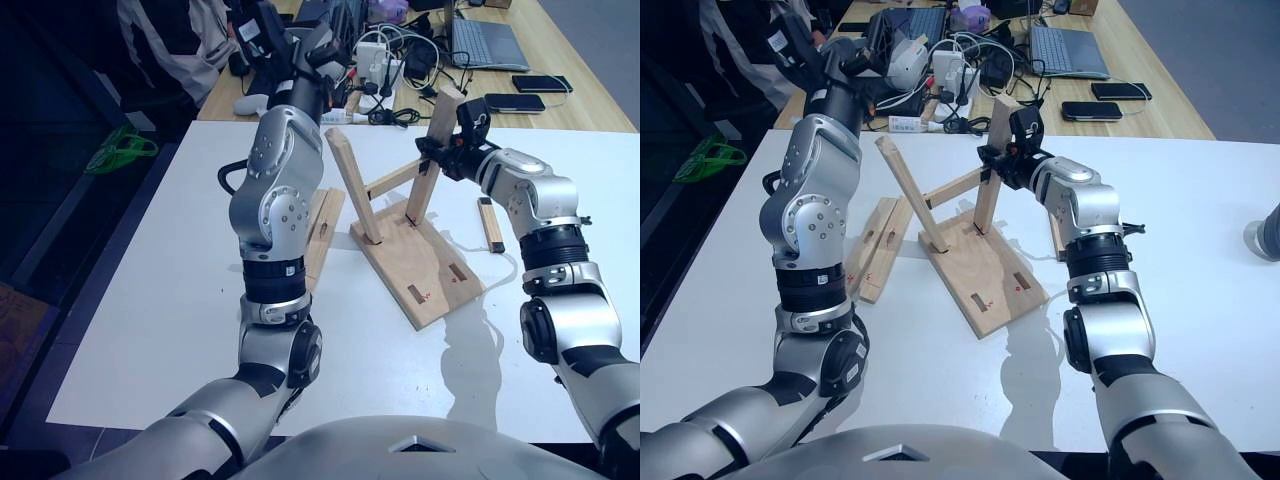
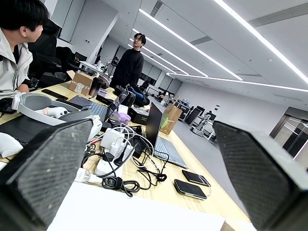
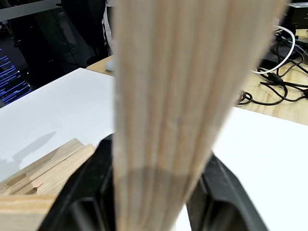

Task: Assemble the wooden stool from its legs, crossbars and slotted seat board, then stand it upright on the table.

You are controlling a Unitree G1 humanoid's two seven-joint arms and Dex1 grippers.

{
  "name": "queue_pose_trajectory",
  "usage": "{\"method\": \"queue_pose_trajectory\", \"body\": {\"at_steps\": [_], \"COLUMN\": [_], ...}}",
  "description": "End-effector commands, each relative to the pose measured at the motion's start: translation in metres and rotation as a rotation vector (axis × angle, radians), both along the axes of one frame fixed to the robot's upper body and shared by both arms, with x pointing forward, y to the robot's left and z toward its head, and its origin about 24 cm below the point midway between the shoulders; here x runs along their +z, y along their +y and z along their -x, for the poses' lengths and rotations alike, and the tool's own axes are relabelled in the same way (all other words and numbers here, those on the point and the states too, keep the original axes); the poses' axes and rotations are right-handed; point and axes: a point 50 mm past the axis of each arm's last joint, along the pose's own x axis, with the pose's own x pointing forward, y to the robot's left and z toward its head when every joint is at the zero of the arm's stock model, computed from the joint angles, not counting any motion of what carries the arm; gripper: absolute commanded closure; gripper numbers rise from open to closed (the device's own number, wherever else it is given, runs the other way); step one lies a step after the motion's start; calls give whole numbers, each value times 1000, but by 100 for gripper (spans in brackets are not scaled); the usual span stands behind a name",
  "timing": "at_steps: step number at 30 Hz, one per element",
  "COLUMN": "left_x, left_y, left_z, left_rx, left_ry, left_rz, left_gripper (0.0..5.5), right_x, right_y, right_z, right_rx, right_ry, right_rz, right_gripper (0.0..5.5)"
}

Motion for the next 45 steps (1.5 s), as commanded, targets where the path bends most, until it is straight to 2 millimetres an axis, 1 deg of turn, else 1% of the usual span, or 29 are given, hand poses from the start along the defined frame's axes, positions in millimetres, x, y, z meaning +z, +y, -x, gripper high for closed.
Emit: {"method": "queue_pose_trajectory", "body": {"at_steps": [1, 12, 15, 17, 19, 23, 26, 30, 31, 34, 36, 39, 41, 44, 45], "left_x": [-3, -1, 0, 1, 2, 1, 0, 1, 3, 6, 9, 10, 8, 8, 9], "left_y": [-2, -2, -2, -2, -2, 2, 2, 2, 2, 5, 9, 19, 28, 39, 42], "left_z": [-1, -1, -2, -3, -4, -9, -10, -11, -12, -14, -16, -18, -18, -19, -18], "left_rx": [0, -3, -6, -12, -14, -9, -15, -25, -28, -27, -17, 18, 52, 89, 102], "left_ry": [11, 9, 6, 3, 2, 10, 16, 15, 12, 4, -2, 3, 12, 19, 17], "left_rz": [-8, -14, -17, -22, -25, -30, -39, -60, -67, -82, -90, -92, -95, -96, -92], "left_gripper": [89, 89, 89, 89, 89, 89, 89, 89, 89, 89, 89, 89, 89, 89, 89], "right_x": [-21, -54, -57, -55, -50, -37, -30, -21, -16, -2, 15, 42, 56, 68, 76], "right_y": [0, -9, -15, -18, -19, -15, -14, -5, -3, 1, -3, -21, -34, -44, -49], "right_z": [10, 28, 27, 25, 21, 15, 15, 20, 22, 26, 29, 36, 43, 50, 49], "right_rx": [22, 107, 56, 4, -57, -113, -111, -55, -37, 11, 43, 61, 71, 98, 81], "right_ry": [88, 108, 112, 117, 126, 125, 106, 80, 67, 25, -26, -93, -122, -148, -166], "right_rz": [31, 322, 321, 268, 168, -33, -126, -206, -225, -258, -268, -277, -273, -258, -322], "right_gripper": [327, 327, 327, 327, 327, 327, 273, 218, 195, 190, 190, 190, 190, 190, 190]}}
